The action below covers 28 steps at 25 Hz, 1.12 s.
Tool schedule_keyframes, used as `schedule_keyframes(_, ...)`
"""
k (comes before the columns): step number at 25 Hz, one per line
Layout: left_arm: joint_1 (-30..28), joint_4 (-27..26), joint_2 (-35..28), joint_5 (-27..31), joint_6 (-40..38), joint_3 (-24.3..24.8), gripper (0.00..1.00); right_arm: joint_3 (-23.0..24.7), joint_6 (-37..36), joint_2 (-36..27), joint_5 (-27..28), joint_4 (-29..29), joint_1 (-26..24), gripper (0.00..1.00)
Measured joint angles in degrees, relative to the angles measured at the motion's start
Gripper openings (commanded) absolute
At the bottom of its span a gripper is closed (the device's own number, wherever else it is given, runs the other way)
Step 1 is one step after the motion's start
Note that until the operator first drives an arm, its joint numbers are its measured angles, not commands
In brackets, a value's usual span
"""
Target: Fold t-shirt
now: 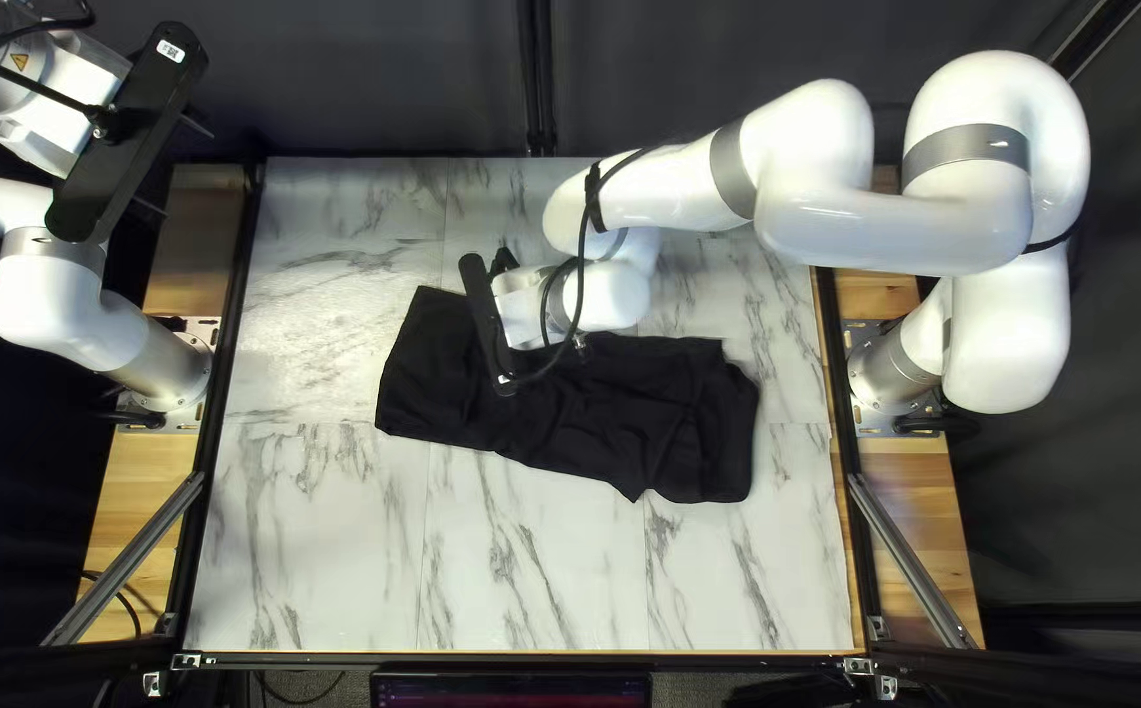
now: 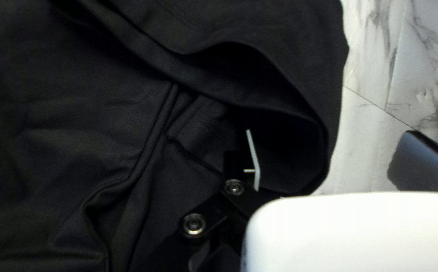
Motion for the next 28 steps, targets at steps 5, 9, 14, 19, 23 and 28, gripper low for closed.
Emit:
schedule_keyframes(5, 0.0, 0.0, 0.0, 0.0, 0.0, 0.0, 1.0, 0.32, 1.46, -0.03, 0.37, -1.4, 0.61, 0.0)
schedule_keyframes(9, 0.0, 0.0, 0.0, 0.0, 0.0, 0.0, 1.0, 2.23, 5.25, -1.06, 0.67, -4.77, 0.81, 0.0)
schedule_keyframes(14, 0.0, 0.0, 0.0, 0.0, 0.0, 0.0, 1.0, 3.56, 6.6, -2.33, 0.94, -5.12, 1.66, 1.0)
schedule_keyframes(19, 0.0, 0.0, 0.0, 0.0, 0.0, 0.0, 1.0, 4.74, 3.82, -3.78, 2.41, -0.92, 3.5, 1.0)
schedule_keyframes(23, 0.0, 0.0, 0.0, 0.0, 0.0, 0.0, 1.0, 6.65, -1.5, -6.14, 3.07, 3.88, 3.78, 1.0)
schedule_keyframes(28, 0.0, 0.0, 0.0, 0.0, 0.0, 0.0, 1.0, 7.56, -14.32, -8.18, 0.33, 11.37, 3.73, 1.0)
